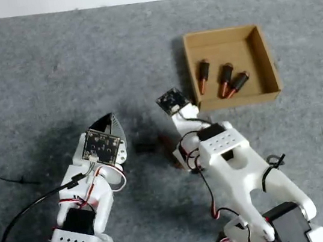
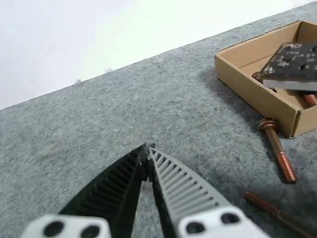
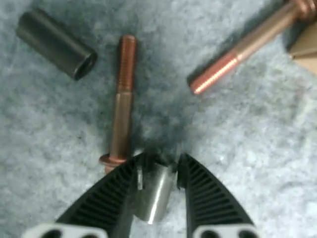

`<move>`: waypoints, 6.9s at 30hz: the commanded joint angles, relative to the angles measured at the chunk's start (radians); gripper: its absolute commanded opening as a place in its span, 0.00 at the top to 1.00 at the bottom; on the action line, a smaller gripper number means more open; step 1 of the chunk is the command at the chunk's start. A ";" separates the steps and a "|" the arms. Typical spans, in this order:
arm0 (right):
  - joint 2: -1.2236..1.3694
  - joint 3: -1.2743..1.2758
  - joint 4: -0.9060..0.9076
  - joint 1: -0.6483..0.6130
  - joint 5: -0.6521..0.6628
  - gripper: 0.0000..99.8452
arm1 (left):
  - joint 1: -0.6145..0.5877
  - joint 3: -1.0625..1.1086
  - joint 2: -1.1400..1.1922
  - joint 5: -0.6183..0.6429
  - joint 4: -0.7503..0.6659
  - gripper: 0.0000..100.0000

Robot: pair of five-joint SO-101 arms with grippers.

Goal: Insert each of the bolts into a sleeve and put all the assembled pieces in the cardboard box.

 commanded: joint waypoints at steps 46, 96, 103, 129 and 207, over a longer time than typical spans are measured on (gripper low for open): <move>-0.036 0.113 -0.022 0.022 0.069 1.00 | -0.005 -0.022 -0.005 -0.009 -0.018 0.99; -1.101 0.601 -0.205 0.185 0.074 1.00 | 0.274 -0.888 1.132 0.446 0.577 0.77; -1.101 0.611 -0.206 0.183 0.074 1.00 | 0.280 -0.949 1.283 0.595 0.580 0.77; -1.101 0.611 -0.206 0.186 0.075 1.00 | 0.404 -1.239 1.550 0.795 0.882 0.77; -1.106 0.634 -0.242 0.188 0.077 1.00 | 0.308 -1.457 1.771 0.631 0.996 0.83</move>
